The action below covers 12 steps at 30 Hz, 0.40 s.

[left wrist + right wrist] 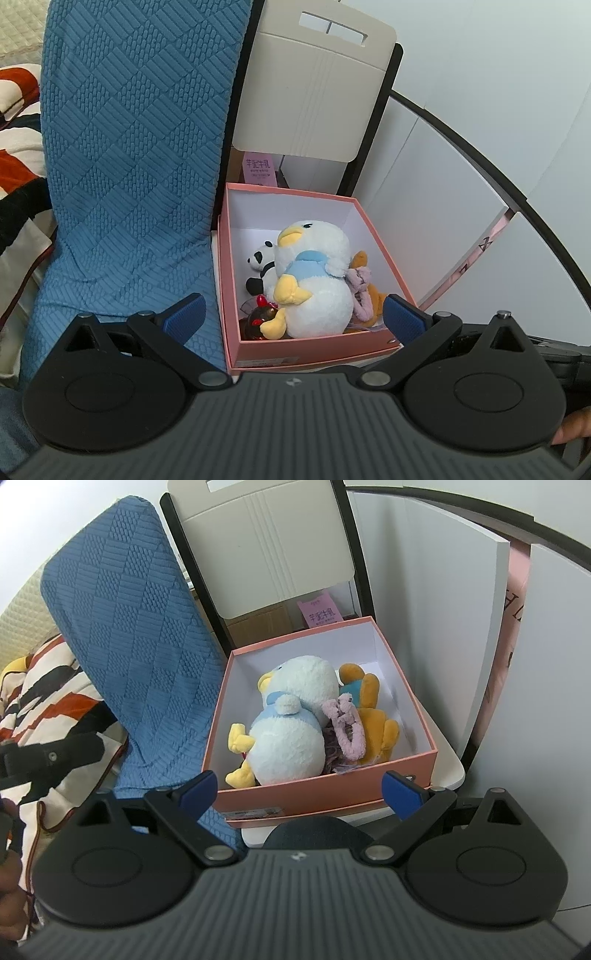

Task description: Organize objects

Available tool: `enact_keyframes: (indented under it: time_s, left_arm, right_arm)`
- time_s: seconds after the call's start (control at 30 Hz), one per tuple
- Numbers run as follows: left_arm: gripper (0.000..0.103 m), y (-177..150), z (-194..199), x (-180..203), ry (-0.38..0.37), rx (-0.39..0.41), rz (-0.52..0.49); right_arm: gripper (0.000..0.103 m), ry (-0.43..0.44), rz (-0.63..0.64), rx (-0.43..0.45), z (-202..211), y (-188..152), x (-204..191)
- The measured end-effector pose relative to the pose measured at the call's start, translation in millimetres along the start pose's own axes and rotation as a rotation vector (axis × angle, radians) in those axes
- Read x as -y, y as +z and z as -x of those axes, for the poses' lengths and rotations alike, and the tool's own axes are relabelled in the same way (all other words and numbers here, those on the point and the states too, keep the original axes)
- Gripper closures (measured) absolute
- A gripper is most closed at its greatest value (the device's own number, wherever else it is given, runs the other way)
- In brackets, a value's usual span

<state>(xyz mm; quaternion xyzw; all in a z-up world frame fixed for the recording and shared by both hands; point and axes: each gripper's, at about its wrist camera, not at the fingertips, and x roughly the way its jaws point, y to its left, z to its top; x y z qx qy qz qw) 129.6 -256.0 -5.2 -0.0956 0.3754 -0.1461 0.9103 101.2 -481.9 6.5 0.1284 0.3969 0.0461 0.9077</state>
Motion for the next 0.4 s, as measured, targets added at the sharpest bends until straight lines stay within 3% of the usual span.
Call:
enact_keyframes:
  time_s: [0.4]
  left_arm:
    - [0.000,-2.9,9.5,-1.1,0.010,0.012,-0.006]
  right_arm:
    - [0.006,0.008,0.011,0.000,2.5,-2.8,-4.9]
